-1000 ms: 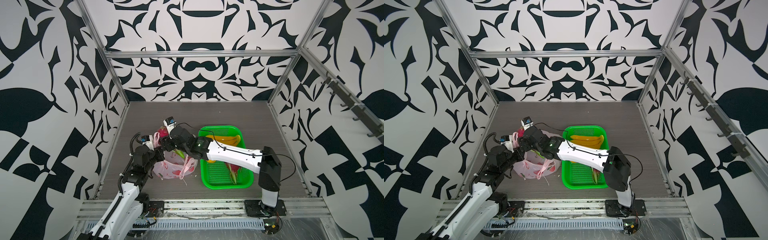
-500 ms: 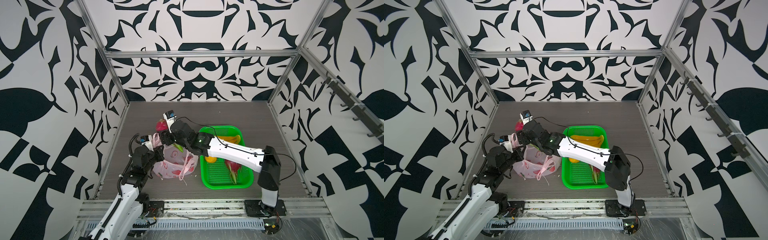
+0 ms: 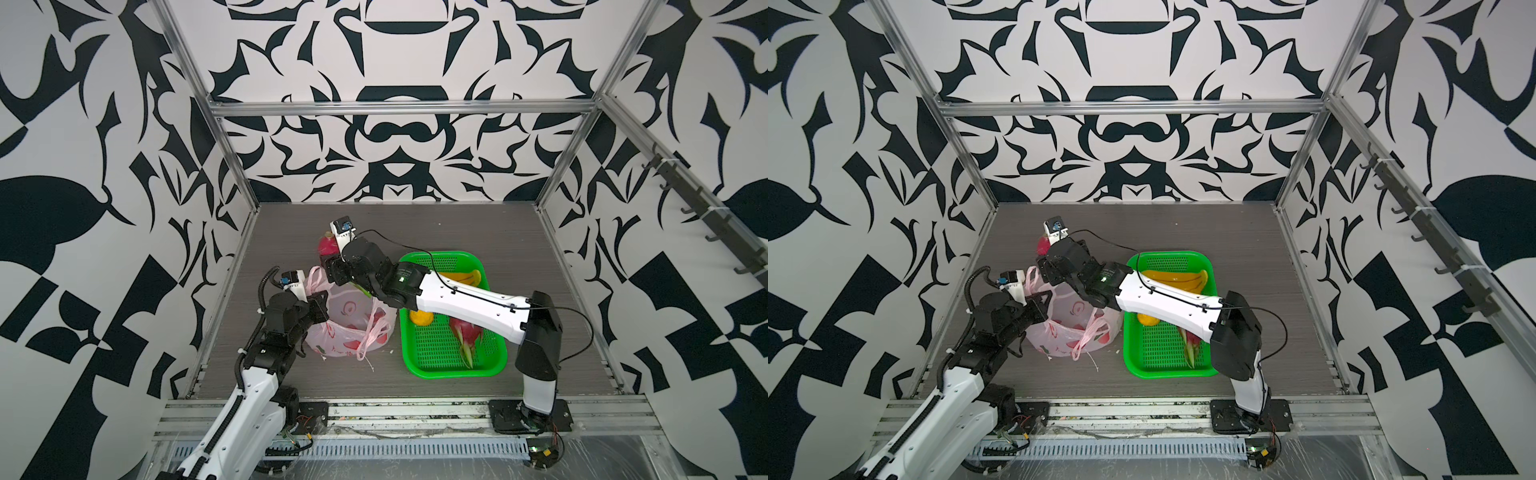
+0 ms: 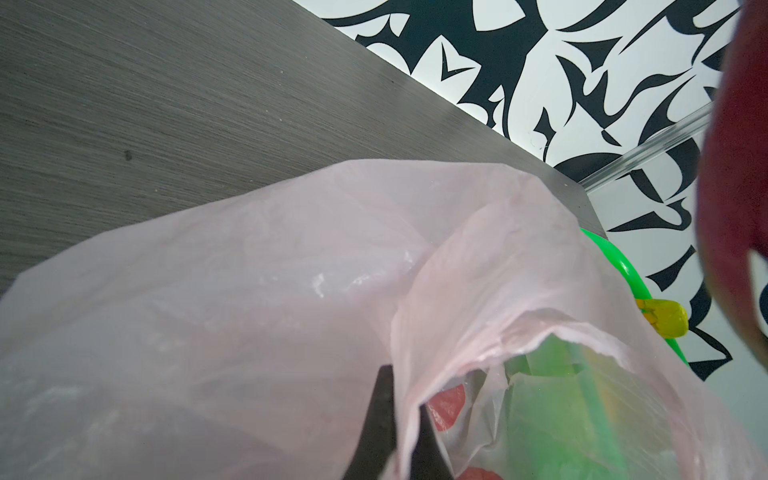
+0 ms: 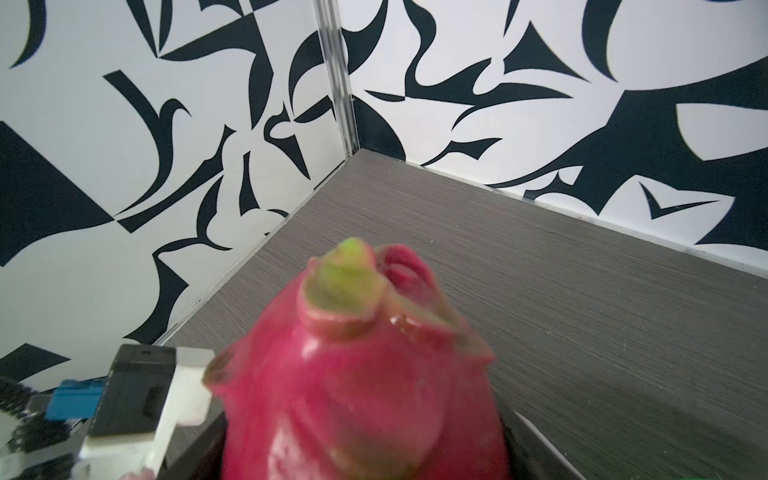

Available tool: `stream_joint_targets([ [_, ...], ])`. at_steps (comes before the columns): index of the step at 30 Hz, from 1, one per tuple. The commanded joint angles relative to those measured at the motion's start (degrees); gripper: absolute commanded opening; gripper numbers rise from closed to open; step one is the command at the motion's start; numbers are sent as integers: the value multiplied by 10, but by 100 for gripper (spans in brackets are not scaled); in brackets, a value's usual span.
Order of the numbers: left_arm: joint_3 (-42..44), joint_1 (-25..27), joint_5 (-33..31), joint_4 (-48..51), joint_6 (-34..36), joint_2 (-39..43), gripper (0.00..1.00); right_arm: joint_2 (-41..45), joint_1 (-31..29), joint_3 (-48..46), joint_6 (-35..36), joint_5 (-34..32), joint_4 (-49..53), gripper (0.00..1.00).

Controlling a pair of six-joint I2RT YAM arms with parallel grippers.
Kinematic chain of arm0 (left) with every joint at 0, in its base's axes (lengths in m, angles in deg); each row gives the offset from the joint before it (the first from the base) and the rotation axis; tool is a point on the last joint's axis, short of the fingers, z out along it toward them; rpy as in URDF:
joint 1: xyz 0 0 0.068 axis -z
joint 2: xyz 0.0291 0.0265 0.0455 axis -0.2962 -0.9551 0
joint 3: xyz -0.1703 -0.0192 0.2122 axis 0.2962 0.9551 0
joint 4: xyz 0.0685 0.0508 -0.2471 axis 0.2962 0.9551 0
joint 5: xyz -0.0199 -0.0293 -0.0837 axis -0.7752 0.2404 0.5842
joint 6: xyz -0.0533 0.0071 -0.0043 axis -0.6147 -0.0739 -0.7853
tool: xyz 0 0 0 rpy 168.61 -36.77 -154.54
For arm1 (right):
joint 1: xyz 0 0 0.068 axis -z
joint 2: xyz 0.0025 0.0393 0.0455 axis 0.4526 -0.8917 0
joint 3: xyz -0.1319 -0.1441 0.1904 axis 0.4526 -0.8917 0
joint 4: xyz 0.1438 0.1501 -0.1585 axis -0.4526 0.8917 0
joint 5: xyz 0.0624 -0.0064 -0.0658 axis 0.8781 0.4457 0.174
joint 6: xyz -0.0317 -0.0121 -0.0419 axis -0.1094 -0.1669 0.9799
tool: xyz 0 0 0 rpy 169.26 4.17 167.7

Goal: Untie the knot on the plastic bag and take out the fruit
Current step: 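Lift the dragon fruit up out of the bag with the right gripper, then carry the dragon fruit over the green basket with the right gripper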

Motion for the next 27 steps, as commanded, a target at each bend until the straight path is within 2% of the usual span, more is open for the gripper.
stream_joint_targets([
  [1,12,0,2,-10,-2,-4,0,53,7,-1,8,-33,-19,18],
  [14,7,-1,8,-27,0,-24,0,160,35,-104,-7,-132,2,18],
  [22,5,-1,10,-31,0,-30,0,260,50,-196,-66,-220,57,18],
  [27,2,0,12,-32,3,-37,0,305,50,-242,-113,-252,98,18],
])
